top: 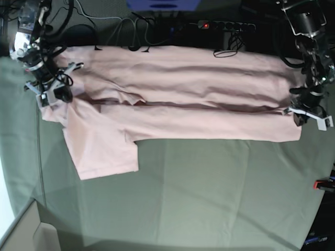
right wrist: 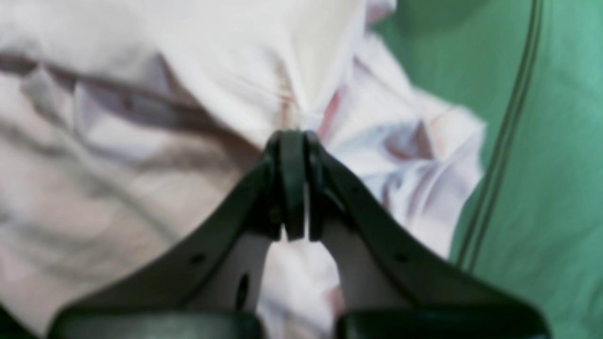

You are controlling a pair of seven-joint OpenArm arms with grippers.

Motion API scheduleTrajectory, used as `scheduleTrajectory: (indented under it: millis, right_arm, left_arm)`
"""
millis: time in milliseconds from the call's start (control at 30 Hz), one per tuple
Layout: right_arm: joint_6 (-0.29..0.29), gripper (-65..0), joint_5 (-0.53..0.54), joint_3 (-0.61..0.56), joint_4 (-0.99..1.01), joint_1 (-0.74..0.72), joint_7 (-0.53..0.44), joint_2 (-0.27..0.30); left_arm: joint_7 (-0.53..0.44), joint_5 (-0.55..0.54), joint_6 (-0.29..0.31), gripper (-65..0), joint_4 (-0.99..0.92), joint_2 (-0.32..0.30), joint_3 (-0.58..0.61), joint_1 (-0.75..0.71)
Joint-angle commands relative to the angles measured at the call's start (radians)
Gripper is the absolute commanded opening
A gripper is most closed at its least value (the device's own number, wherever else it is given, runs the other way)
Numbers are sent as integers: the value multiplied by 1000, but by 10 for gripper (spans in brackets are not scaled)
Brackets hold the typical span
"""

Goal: Layout the t-shirt on the table in an organized manner, then fold the t-shirt properly
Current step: 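Grasp the hem with the right gripper and fold it over the shirt with both, then lift the hem with both grippers and lay it over the folded edge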

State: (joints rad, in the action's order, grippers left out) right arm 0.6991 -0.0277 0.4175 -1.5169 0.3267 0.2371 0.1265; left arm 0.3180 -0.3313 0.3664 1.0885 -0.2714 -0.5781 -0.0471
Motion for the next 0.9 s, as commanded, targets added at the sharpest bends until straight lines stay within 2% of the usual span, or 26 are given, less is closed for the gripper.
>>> scheduleTrajectory:
  millis: [0, 133, 233, 367, 467, 700, 867]
  right_arm:
    - [-1, -614, 13, 1, -18, -2, -23, 12]
    - [-1, -477, 13, 4, -63, 7, -22, 12]
    - [-1, -390, 15, 37, -133, 19, -22, 6]
    - [-1, -346, 16, 80, -195, 10, -22, -24]
    - [-1, -343, 16, 90, -212, 7, -22, -26]
    - [-1, -342, 15, 88, -204, -19, -22, -26]
    - [-1, -342, 15, 88, -204, -19, -22, -26]
  left_arm:
    - [-4, -15, 3, -604, 20, -22, -3, 2]
    - [62, -18, 3, -436, 58, -24, -16, -4]
    - [69, -18, 3, -340, 131, 8, -112, -12]
    - [66, -13, 3, -328, 186, 40, -196, -9]
    - [65, -7, 3, -327, 164, 39, -187, 28]
    - [62, 27, 3, -327, -146, -13, -115, 203]
    - [62, 27, -2, -327, -252, -24, -93, 275]
